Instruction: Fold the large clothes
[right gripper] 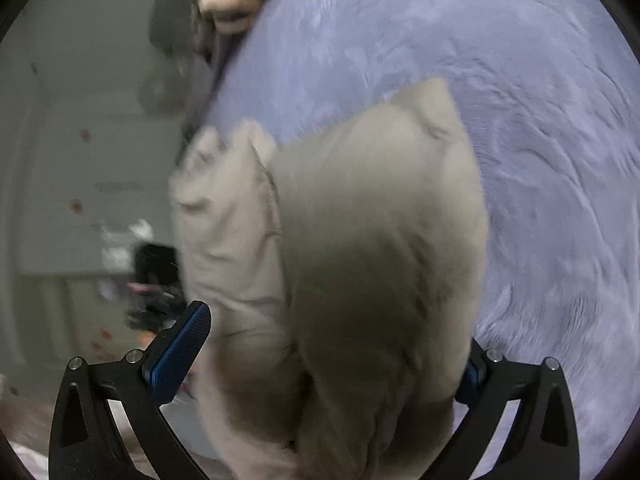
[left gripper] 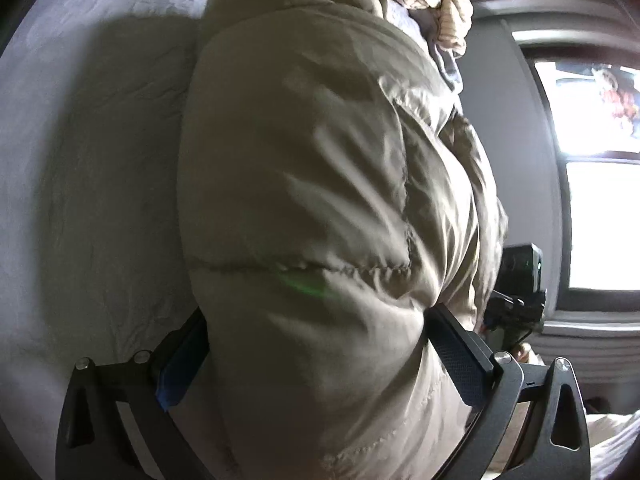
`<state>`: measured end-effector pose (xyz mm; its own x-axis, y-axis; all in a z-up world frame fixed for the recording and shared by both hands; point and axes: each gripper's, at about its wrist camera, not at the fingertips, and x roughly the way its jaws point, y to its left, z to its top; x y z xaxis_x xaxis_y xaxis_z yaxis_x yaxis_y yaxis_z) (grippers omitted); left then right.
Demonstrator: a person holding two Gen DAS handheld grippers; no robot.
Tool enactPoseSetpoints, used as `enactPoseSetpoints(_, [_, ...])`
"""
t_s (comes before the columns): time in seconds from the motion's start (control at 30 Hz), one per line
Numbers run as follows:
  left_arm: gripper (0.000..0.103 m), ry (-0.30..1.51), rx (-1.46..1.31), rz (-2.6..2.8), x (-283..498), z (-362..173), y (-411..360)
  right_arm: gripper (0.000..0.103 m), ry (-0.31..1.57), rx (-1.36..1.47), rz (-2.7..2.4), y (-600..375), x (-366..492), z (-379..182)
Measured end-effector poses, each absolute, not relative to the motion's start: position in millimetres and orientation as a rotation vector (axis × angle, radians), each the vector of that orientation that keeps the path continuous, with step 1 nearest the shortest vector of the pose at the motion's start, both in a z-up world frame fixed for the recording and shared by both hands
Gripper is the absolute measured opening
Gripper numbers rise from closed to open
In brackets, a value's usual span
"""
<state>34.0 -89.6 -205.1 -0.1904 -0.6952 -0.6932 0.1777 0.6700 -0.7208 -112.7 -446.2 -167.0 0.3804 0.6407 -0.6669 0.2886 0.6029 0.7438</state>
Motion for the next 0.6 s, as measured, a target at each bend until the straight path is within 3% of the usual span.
enactPoseSetpoints(0.2, [0.103,1.6,-0.45,-0.835,37,-218,-110,0.103,1.296,0.958,0.295,-440,-84,-203])
enactPoseSetpoints(0.47, [0.099,1.593,-0.445,-0.844,34,-215,-126,0.101,1.303,0.989,0.227,-434,-76,-205])
enactPoseSetpoints(0.5, [0.097,1.582,-0.425,-0.853,32,-211,-126,0.098,1.298,1.0,0.214,-433,-76,-204])
enactPoseSetpoints(0.57, [0.087,1.564,-0.406,-0.871,33,-200,-128,0.072,1.278,1.003,0.197,-431,-78,-197])
enactPoseSetpoints(0.6, [0.084,1.557,-0.401,-0.886,34,-195,-129,0.065,1.262,1.006,0.194,-428,-80,-193])
